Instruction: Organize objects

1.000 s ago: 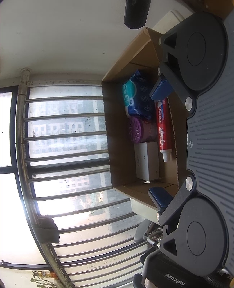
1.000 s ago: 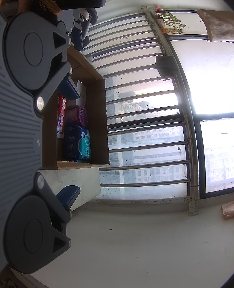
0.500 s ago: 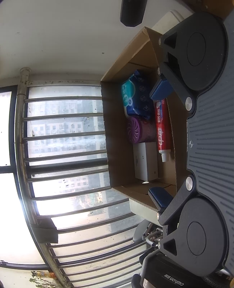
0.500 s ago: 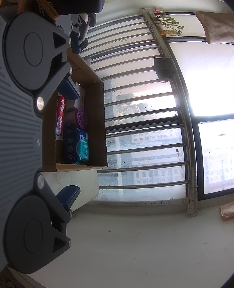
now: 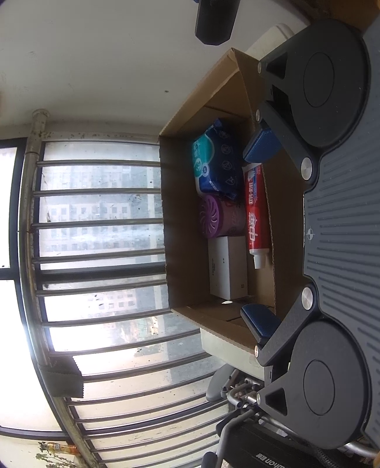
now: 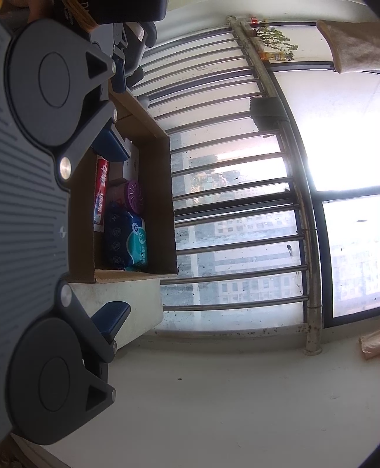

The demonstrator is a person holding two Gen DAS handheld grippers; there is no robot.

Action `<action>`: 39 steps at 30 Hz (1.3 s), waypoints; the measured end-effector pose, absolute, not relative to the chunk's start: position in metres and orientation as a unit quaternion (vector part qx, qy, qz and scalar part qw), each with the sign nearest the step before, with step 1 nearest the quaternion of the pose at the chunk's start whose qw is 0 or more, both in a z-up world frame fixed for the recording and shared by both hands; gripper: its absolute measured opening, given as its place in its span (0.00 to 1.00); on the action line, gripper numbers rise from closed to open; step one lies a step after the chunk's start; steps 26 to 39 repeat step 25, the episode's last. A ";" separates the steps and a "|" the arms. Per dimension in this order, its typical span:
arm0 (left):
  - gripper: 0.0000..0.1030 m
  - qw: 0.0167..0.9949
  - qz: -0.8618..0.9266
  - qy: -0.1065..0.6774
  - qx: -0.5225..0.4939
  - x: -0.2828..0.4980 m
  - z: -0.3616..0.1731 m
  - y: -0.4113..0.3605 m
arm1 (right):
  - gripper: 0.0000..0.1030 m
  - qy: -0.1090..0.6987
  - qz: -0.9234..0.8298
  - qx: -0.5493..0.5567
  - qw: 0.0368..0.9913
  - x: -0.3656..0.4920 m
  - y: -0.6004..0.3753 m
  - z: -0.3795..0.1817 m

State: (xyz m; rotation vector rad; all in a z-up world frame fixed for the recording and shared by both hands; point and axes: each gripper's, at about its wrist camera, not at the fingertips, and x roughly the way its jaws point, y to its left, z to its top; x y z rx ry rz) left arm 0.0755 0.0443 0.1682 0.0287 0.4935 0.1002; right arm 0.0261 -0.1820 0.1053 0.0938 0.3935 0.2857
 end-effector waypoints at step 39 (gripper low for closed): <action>1.00 0.971 0.045 0.234 0.021 0.071 0.168 0.043 | 1.00 0.196 0.143 0.041 0.969 0.026 -0.181 0.105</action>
